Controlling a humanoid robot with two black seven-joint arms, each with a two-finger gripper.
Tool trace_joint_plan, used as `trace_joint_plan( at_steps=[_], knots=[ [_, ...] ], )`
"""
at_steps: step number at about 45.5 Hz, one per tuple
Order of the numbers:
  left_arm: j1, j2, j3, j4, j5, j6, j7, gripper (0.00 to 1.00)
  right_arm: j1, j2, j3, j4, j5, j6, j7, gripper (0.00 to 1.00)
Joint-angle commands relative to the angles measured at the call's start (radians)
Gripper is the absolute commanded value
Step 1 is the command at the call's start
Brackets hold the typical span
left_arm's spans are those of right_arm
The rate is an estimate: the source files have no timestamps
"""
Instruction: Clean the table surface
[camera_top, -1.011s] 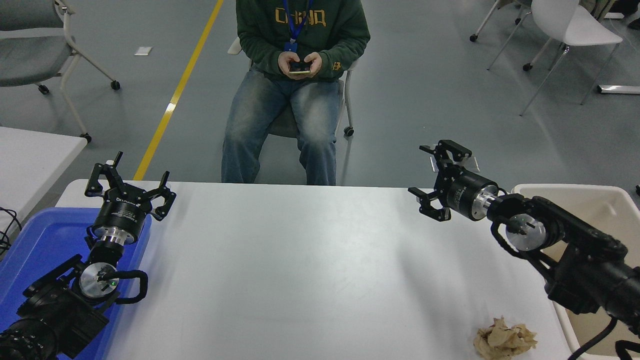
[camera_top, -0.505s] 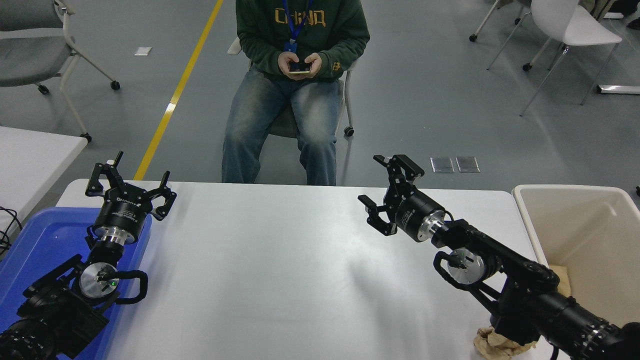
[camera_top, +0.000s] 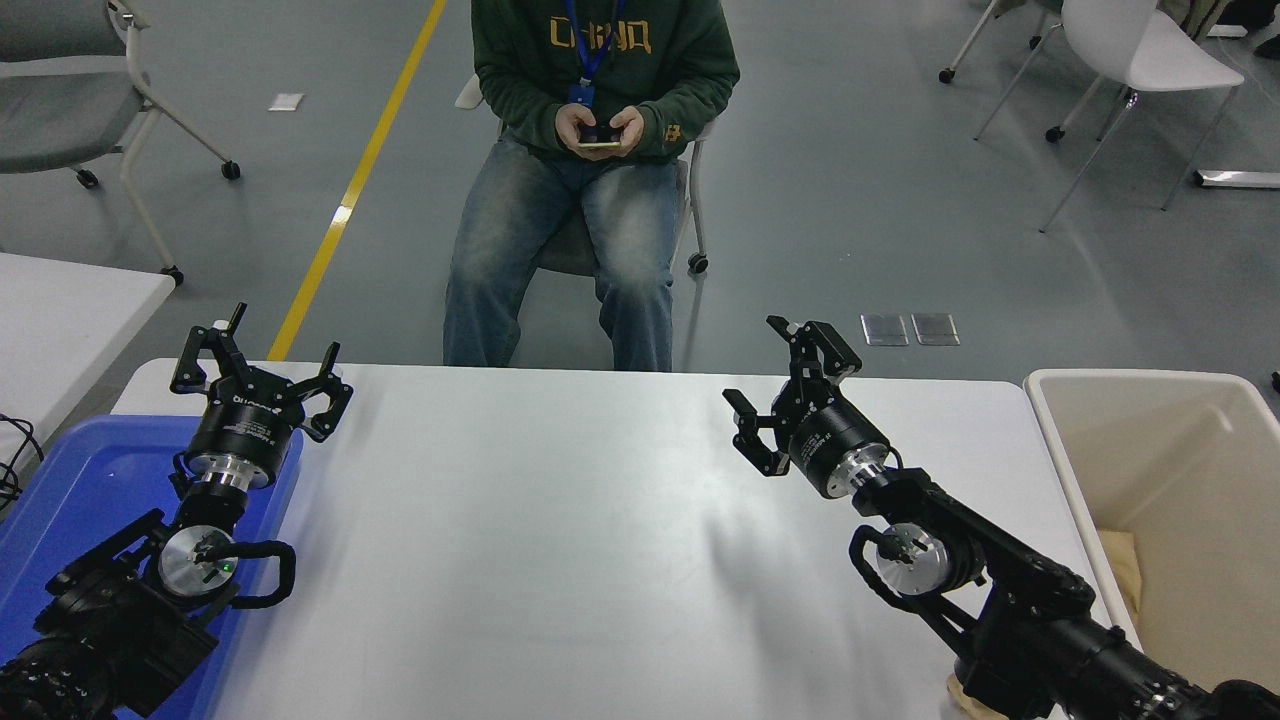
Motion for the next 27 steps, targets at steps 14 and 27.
trace_joint_plan(
  at_steps=[14,27],
  knots=[
    [0.0,0.0,0.0,0.0,0.0,-0.001,0.0,1.0,-0.016,0.012,0.056,-0.012,0.002,-0.008,0.027,1.0],
    [0.0,0.0,0.0,0.0,0.0,-0.001,0.0,1.0,-0.01,-0.054,0.033,0.007,-0.003,-0.008,0.022,1.0]
  ],
)
